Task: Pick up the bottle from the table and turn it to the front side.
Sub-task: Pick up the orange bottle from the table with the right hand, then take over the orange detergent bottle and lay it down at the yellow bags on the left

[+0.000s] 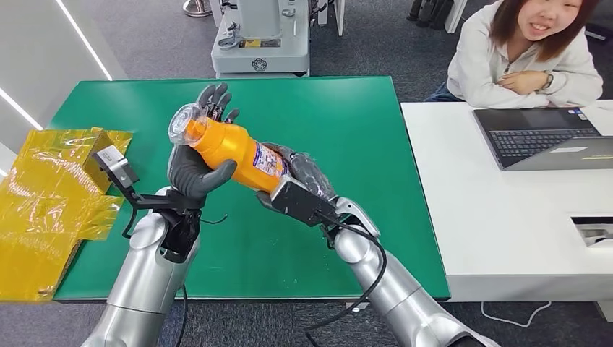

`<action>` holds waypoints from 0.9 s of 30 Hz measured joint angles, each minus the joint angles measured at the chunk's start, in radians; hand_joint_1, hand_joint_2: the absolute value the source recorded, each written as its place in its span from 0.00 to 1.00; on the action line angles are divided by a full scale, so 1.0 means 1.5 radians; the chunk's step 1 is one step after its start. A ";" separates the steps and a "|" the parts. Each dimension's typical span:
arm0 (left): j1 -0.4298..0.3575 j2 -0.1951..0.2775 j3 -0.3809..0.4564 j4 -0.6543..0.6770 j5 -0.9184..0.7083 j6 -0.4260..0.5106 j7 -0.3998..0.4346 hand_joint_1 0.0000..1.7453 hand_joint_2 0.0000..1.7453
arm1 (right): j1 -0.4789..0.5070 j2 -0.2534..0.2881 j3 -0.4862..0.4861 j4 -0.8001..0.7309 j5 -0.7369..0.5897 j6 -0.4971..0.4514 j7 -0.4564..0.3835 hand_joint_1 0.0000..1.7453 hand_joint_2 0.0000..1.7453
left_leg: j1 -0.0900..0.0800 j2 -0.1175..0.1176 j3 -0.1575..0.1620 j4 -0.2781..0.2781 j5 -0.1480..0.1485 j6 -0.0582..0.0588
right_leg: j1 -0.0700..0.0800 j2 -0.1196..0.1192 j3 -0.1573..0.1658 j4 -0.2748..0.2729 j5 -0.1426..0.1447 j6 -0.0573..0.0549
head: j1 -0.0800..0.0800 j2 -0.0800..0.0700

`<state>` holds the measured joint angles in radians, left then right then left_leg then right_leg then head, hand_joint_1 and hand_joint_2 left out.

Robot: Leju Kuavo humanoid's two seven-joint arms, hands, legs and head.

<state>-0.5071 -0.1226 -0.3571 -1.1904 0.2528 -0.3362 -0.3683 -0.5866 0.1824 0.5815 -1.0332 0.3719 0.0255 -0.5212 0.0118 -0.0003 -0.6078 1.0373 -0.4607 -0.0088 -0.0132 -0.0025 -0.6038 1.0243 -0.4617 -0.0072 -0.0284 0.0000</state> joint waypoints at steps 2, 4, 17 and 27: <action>-0.004 -0.001 -0.006 0.003 0.000 0.002 0.000 0.00 1.00 | -0.008 0.003 0.005 0.016 0.005 0.005 0.003 1.00 1.00 | 0.000 0.000 0.000 0.000 0.000 0.000 | 0.000 0.000 0.000 0.000 0.000 0.000 | 0.000 0.000; -0.006 -0.002 -0.011 0.006 0.000 0.004 0.000 0.00 1.00 | -0.015 0.006 0.009 0.032 0.015 0.008 0.008 1.00 1.00 | 0.000 0.000 0.000 0.000 0.000 0.000 | 0.000 0.000 0.000 0.000 0.000 0.000 | 0.000 0.000; -0.009 -0.003 -0.037 0.030 -0.028 0.007 -0.003 1.00 1.00 | -0.019 0.008 0.009 0.070 0.033 0.000 0.009 1.00 1.00 | 0.000 0.000 0.000 0.000 0.000 0.000 | 0.000 0.000 0.000 0.000 0.000 0.000 | 0.000 0.000; -0.022 -0.007 -0.044 0.061 -0.076 0.009 -0.018 1.00 1.00 | -0.018 0.002 0.005 0.083 0.039 -0.005 0.000 1.00 1.00 | 0.000 0.000 0.000 0.000 0.000 0.000 | 0.000 0.001 0.000 0.000 0.000 0.000 | 0.000 0.000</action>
<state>-0.5402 -0.1330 -0.4227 -1.0984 0.1392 -0.3230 -0.3959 -0.6142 0.1855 0.5890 -0.9092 0.4301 0.0182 -0.5207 0.0118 0.0004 -0.6077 1.0375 -0.4607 -0.0088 -0.0132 -0.0014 -0.6045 1.0242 -0.4617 -0.0072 -0.0286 0.0000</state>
